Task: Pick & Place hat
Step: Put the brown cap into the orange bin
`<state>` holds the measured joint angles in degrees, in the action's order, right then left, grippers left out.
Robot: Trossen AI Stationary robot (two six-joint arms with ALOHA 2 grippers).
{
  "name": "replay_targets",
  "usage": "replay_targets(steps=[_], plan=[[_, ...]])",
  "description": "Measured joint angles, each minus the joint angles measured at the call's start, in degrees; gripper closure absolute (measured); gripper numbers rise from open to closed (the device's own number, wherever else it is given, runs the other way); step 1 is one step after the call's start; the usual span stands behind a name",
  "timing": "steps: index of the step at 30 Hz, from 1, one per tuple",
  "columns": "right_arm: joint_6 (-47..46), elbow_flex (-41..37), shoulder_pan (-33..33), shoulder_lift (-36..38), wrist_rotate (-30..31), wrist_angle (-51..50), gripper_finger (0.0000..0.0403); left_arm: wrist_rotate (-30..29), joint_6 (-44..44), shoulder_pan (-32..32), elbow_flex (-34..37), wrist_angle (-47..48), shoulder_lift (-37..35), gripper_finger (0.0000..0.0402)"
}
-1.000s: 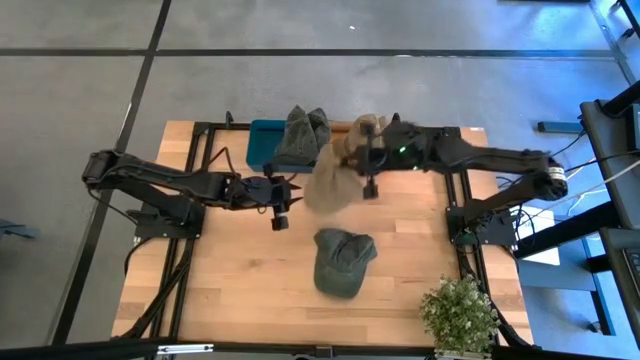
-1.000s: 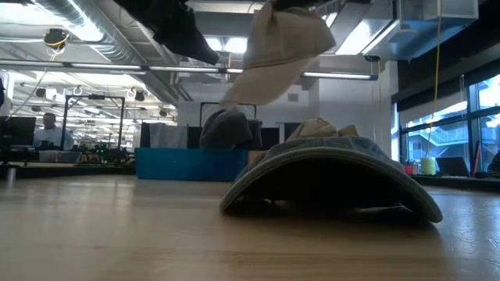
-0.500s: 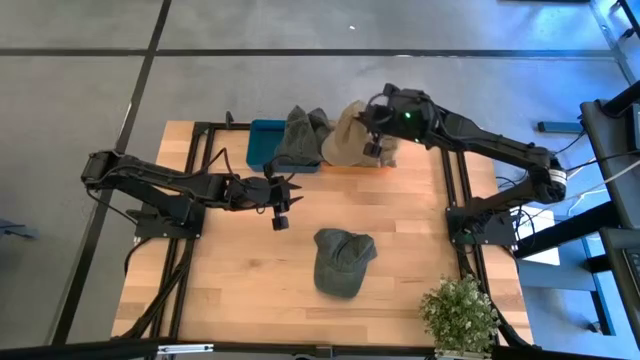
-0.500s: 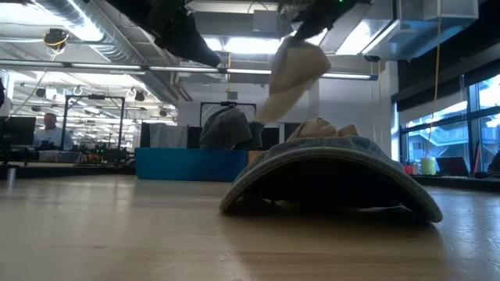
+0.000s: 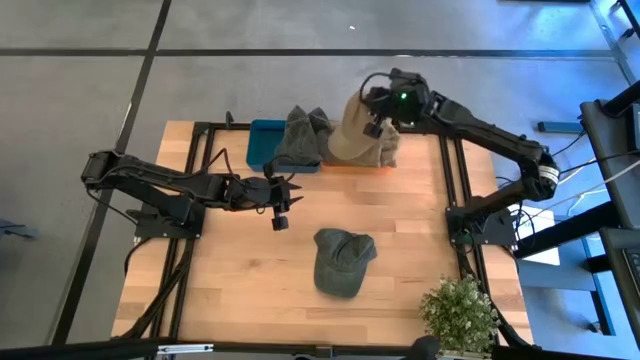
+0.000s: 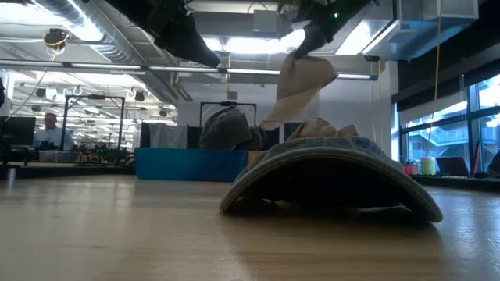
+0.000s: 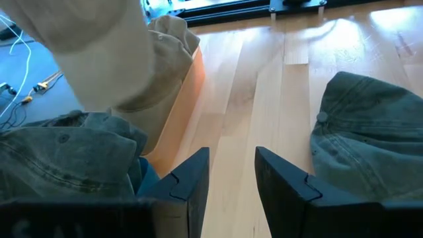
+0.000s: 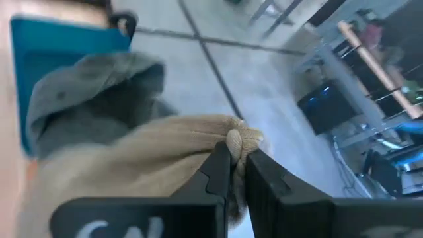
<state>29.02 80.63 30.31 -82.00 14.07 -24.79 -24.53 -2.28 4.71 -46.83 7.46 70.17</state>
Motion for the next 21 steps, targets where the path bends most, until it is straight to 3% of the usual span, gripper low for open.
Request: replay_targets(steps=[21], plan=[[-8.7, 2.6, -0.3, -0.3, -4.8, -4.2, 0.0371, -1.0, 0.1, 0.0, 0.0, 0.0, 0.0, 0.0288]])
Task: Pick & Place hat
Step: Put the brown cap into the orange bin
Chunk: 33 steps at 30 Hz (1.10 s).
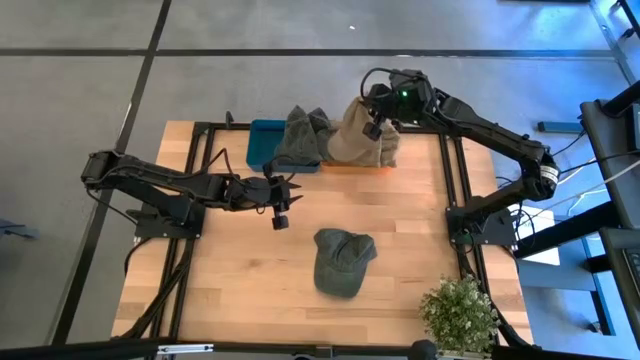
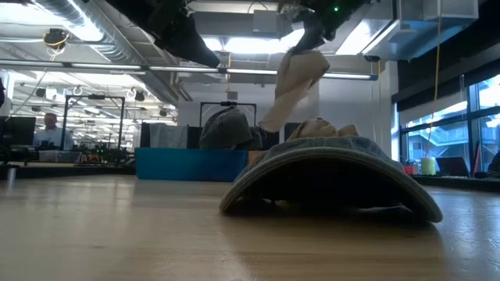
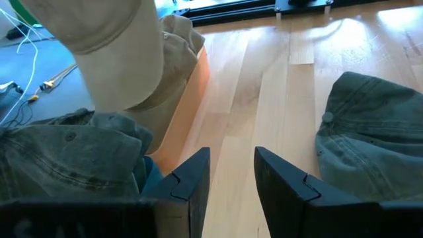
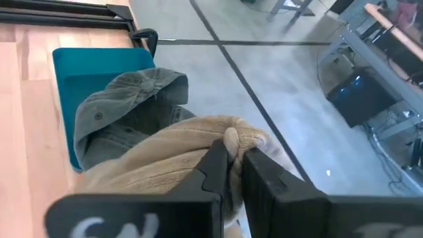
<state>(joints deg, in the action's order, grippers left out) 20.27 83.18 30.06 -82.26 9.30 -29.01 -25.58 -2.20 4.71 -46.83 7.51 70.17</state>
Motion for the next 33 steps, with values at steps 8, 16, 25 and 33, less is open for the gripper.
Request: replay_targets(steps=[8, 16, 25, 33], plan=[[-1.8, 0.0, 0.0, 0.0, 0.1, -8.0, 0.0371, 0.2, 0.0, 0.0, 0.0, 0.0, 0.0, 0.0288], [-3.2, 0.0, -0.2, 0.0, 0.2, -8.4, 0.0371, 0.0, 0.0, 0.0, 0.0, 0.0, 0.0, 0.0288], [-4.8, -0.1, -0.6, -4.9, -1.5, -7.2, 0.037, 0.0, 0.0, 0.0, 0.0, 0.0, 0.0, 0.0288], [-2.1, -0.1, -0.6, -8.5, -1.3, 1.1, 0.037, 0.0, 0.4, 0.0, 0.0, 0.0, 0.0, 0.0288]])
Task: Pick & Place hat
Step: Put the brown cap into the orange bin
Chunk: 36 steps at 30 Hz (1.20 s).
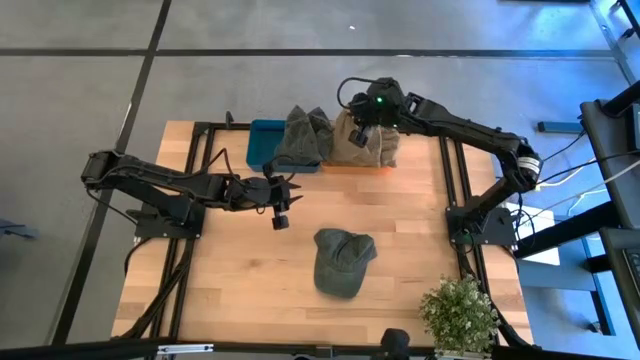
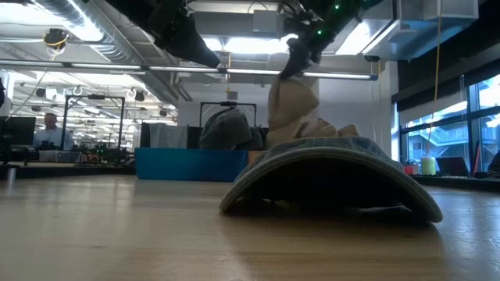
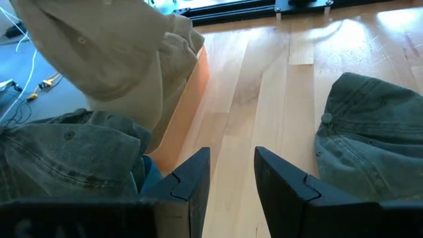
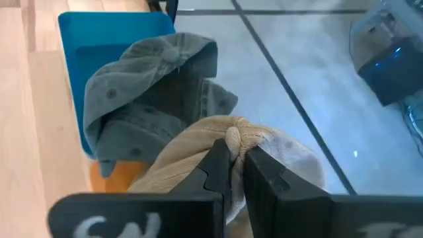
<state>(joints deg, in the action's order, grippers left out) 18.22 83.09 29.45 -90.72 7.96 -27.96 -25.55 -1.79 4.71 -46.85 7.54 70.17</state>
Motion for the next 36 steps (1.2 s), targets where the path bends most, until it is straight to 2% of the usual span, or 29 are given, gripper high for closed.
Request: replay_targets(steps=[7, 18, 24, 31, 36], plan=[[-4.5, 0.0, 0.0, -0.2, 0.0, -6.9, 0.037, 0.0, 1.0, 0.0, 0.0, 0.5, 0.0, 0.0288], [-4.4, 0.0, 0.2, -7.0, 0.1, -7.5, 0.037, 0.0, 1.0, 0.0, 0.0, 0.4, 1.6, 0.0288], [-2.9, 0.0, 0.6, -7.3, 9.6, -8.0, 0.037, -0.3, 1.0, 0.0, 0.0, 0.4, 4.3, 0.0288], [-3.1, 0.0, 0.5, -7.2, 9.5, -14.7, 0.0358, -0.5, 1.0, 0.0, 0.0, -0.3, 6.2, 0.0288], [-3.0, 0.0, 0.9, -7.2, 9.4, -14.4, 0.0357, -0.5, 1.0, 0.0, 0.0, -0.5, 6.2, 0.0288]])
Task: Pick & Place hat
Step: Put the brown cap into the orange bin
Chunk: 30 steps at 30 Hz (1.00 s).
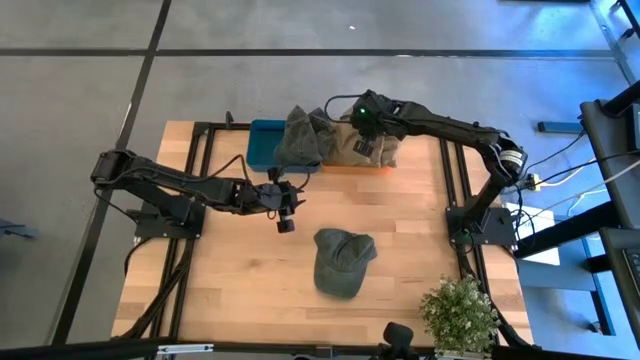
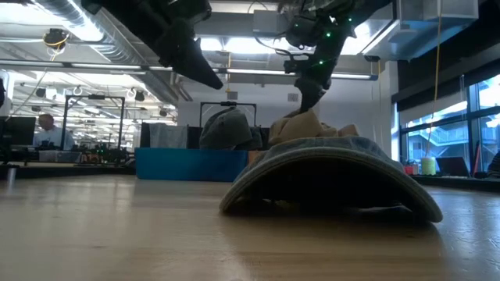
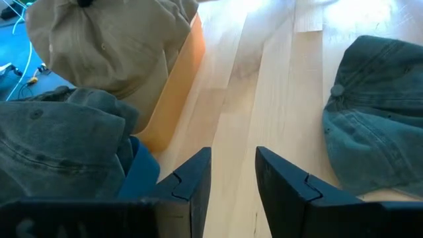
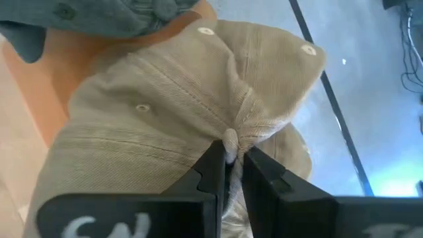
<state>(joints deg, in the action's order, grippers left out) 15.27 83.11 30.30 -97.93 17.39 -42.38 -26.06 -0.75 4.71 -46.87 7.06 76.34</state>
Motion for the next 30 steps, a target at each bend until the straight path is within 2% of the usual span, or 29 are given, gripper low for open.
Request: replay_targets(steps=[7, 14, 16, 19, 21, 23, 26, 30], plan=[[3.5, 0.0, -0.1, 0.0, -0.5, 0.0, 0.0346, 0.0, 0.0, 0.0, 0.0, 0.0, 0.0, 0.0288], [3.9, 0.0, 0.0, 0.0, -0.3, -0.2, 0.0266, 0.0, 0.0, 0.0, 0.0, 0.0, 0.0, 0.0288], [4.2, 0.0, -0.1, 0.0, 2.2, -0.2, 0.0241, 0.0, 0.0, 0.0, 0.0, 0.0, 0.0, 0.0288], [6.0, 0.7, -0.2, 0.2, 10.8, -2.3, 0.0214, 0.0, 0.0, 0.0, 0.0, 0.0, 0.0, 0.0288], [3.9, 2.0, -0.6, 0.3, 16.6, -4.0, 0.0203, 0.0, 0.0, 0.0, 0.0, 0.0, 0.0, 0.0288], [0.0, 4.0, -1.3, 0.3, 18.6, -7.5, 0.0196, 0.0, 0.0, 0.0, 0.0, 0.0, 0.0, 0.0288], [-2.6, 6.6, -2.7, 0.4, 14.8, -13.6, 0.0191, 0.0, 0.0, 0.0, 0.0, 0.1, 0.0, 0.0288], [-3.0, 6.7, -4.3, 0.4, 5.5, -15.0, 0.019, 0.0, 0.0, 0.0, 0.0, 0.4, 0.0, 0.0288]])
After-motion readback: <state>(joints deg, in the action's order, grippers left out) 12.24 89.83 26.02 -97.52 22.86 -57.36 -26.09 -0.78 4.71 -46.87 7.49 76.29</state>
